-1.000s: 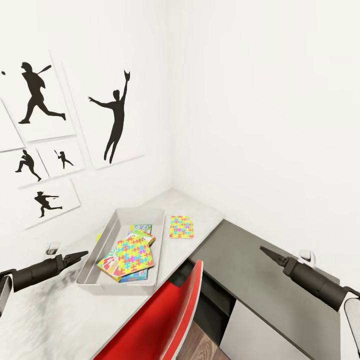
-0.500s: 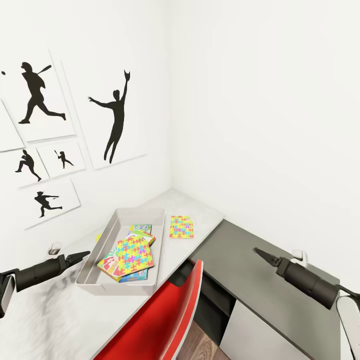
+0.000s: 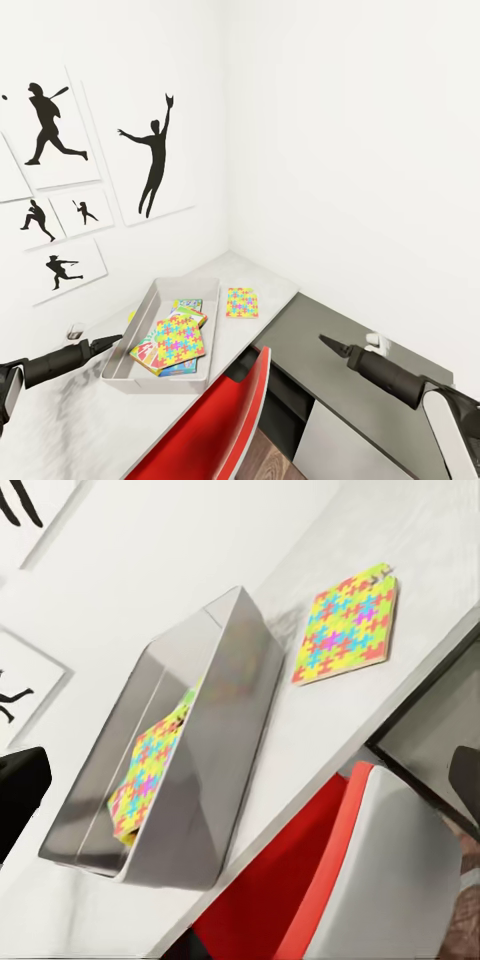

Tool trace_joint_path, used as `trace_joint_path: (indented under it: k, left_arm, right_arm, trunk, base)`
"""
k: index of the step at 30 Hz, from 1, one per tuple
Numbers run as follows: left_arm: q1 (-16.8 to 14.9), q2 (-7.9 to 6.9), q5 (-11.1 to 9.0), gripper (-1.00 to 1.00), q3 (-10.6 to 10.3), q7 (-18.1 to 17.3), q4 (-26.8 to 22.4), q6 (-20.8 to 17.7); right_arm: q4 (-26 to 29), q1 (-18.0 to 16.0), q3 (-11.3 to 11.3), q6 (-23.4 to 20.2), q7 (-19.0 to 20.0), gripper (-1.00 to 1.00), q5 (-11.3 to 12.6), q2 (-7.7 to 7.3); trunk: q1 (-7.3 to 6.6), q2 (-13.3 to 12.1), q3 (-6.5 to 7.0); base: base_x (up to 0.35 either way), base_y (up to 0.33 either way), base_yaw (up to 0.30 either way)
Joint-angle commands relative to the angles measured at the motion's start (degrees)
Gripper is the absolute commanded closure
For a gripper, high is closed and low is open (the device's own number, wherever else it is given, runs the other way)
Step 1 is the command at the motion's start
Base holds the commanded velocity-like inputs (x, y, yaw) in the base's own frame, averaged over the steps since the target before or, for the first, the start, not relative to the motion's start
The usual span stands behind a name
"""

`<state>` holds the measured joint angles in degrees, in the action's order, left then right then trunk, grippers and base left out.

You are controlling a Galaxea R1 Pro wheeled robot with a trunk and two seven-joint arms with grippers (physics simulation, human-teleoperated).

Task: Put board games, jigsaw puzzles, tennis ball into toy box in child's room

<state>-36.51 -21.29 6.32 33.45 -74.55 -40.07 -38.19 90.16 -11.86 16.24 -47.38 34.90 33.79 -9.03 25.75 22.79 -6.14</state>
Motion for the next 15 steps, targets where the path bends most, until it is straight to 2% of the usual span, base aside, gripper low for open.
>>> trace_joint_path:
  k: [1, 7, 12, 15]
  left_arm:
    - [-0.1, 0.08, 0.6, -1.00, 0.3, -0.5, -0.1, -0.6]
    - [-0.1, 0.23, 0.6, -1.00, 0.3, -0.5, -0.2, -0.5]
    - [-0.2, 0.27, 0.6, -1.00, 0.3, -0.5, -0.2, -0.5]
    - [-0.3, 0.28, 0.6, -1.00, 0.3, -0.5, -0.3, -0.3]
  right_arm:
    - [0.0, -0.1, -0.4, -0.3, -0.3, -1.00, 0.1, 0.25]
    - [0.0, -1.3, -2.6, -0.7, -3.6, -1.00, 0.1, 1.69]
    - [0.0, -4.3, -3.9, -1.4, -6.8, -1.00, 0.2, 2.41]
    - [0.0, -6.5, -5.6, -2.5, -8.5, -1.00, 0.3, 2.59]
  trunk:
    - [0.04, 0.1, -0.13]
    - [0.04, 0.1, -0.13]
    - [0.04, 0.1, -0.13]
    - [0.04, 0.1, -0.13]
  base:
    - [0.000, 0.000, 0.000]
    - [0.000, 0.000, 0.000]
    - [0.000, 0.000, 0.000]
    - [0.000, 0.000, 0.000]
